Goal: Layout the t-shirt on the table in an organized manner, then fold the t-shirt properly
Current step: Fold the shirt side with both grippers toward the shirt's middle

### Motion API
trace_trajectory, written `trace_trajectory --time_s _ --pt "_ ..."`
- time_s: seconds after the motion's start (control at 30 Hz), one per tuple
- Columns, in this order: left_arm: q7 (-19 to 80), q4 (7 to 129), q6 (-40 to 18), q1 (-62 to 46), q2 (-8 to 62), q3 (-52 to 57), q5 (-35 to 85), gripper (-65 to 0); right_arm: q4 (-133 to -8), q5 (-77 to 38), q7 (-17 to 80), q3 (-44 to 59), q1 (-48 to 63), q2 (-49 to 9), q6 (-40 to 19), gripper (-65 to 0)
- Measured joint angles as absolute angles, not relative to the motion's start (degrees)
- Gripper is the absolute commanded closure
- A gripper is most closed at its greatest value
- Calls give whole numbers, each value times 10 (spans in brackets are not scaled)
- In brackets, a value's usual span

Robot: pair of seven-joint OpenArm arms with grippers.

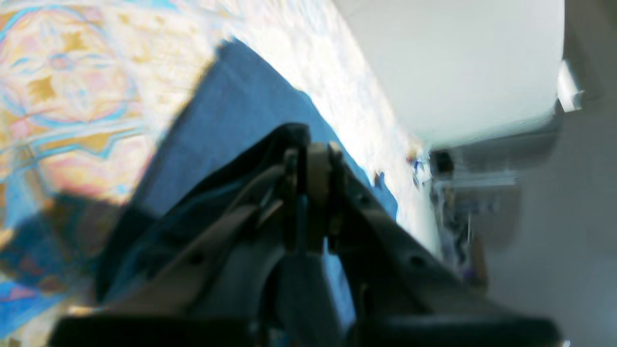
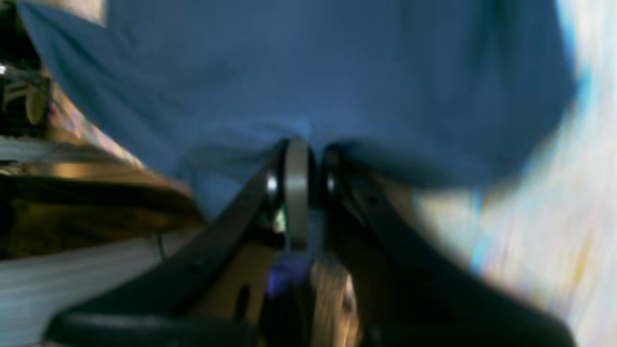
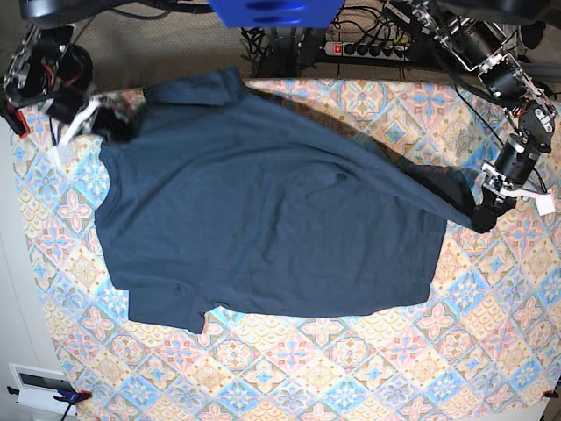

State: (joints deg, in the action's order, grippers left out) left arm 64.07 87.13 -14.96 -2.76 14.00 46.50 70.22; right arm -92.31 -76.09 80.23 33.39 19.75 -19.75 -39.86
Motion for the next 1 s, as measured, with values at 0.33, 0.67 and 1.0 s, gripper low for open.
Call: trace_trajectory --time_s 0.33,0.67,1.0 --pt "640 821 -151 13 136 481 673 0 -857 -757 804 334 150 -198 -398 -35" --pt "639 820 -151 71 103 482 597 0 -797 -718 806 333 86 -195 -399 -35" --pt "603 764 -150 101 88 482 548 0 -733 -685 803 334 16 -196 -398 -35"
